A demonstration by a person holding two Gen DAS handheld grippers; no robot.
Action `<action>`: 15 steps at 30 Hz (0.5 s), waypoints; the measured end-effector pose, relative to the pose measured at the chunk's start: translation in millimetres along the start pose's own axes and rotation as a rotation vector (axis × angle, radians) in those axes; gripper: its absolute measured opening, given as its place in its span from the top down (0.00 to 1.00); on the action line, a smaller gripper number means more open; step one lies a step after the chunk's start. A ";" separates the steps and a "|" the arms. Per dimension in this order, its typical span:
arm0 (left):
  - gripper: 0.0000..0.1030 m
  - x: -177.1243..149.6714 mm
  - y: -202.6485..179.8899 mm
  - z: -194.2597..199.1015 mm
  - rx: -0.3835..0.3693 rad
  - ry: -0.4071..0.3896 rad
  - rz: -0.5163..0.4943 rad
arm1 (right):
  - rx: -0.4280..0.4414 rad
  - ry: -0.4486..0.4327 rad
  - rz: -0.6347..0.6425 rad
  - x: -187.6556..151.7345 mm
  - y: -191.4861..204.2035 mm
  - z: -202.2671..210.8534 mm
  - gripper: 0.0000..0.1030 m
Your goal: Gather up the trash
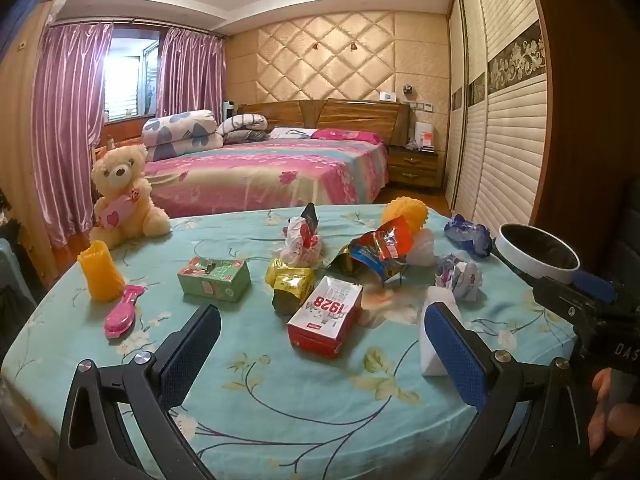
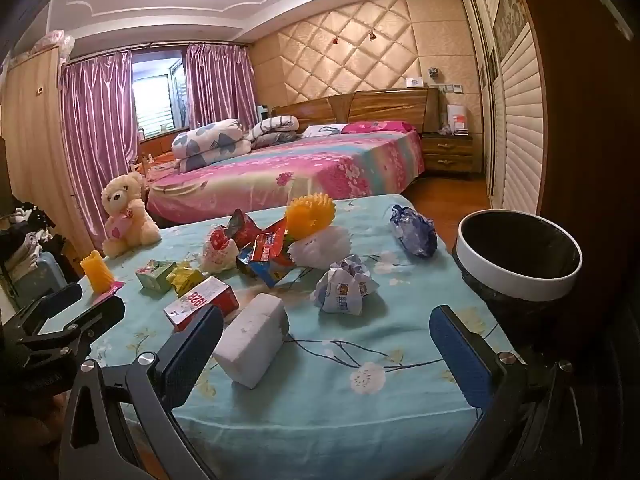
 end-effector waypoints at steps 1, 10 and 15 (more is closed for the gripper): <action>0.01 0.0 0.2 -0.4 0.000 0.001 0.000 | 0.000 0.000 0.000 0.0 -0.1 0.0 0.00; 0.01 -0.6 0.9 -3.6 -0.004 -0.002 0.009 | 0.005 0.007 -0.004 -2.0 2.4 0.4 0.00; 0.01 -1.0 4.3 -7.1 -0.006 -0.001 0.008 | 0.005 0.007 -0.005 -2.5 2.6 0.3 0.00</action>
Point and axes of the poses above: each gripper's, at about its wrist camera, not at the fingertips, and z roughly against the way its jaws point, y to its left, x to its top, the point moved 10 cm from there along -z, roughly the way its jaws point, and after that the axes turned 3 degrees about -z, right-handed, at the moved point
